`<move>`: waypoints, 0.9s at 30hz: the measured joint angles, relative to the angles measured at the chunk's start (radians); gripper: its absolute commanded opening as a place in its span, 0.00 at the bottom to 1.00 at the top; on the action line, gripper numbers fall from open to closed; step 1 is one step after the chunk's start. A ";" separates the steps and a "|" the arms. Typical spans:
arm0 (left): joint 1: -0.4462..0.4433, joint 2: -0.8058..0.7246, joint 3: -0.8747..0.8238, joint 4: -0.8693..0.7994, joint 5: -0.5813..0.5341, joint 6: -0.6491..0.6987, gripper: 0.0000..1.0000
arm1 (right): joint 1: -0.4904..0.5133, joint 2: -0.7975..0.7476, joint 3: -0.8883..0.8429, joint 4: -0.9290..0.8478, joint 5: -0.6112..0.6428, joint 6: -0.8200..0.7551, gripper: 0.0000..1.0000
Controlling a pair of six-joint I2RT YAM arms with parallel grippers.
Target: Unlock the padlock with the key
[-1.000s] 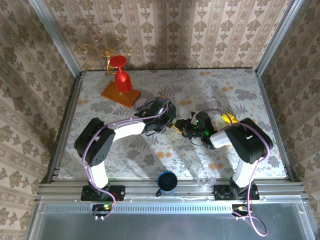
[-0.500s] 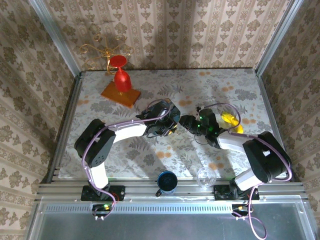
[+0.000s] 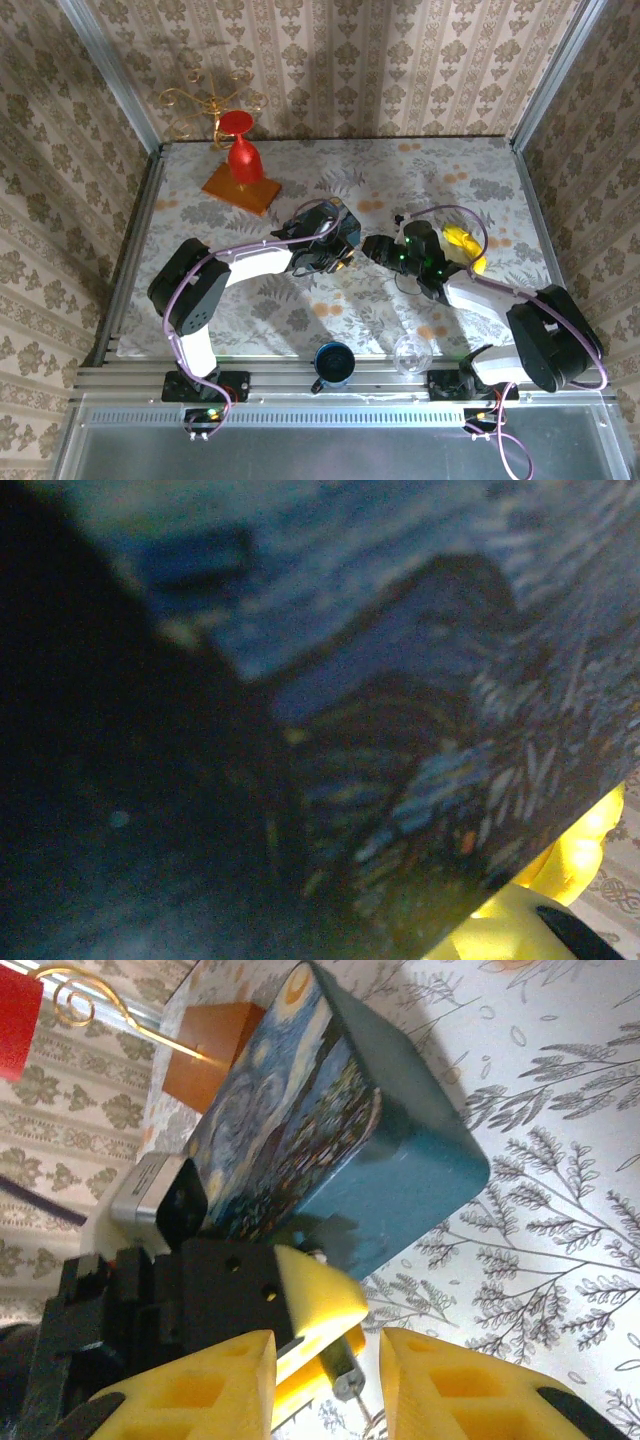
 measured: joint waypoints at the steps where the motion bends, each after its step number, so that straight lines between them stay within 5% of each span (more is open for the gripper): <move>1: 0.000 0.000 0.000 0.000 0.000 0.000 0.00 | 0.006 -0.005 0.000 -0.004 -0.005 -0.010 0.31; 27: 0.000 0.000 0.000 0.012 0.011 0.000 0.00 | 0.021 0.124 -0.005 0.057 -0.090 -0.005 0.19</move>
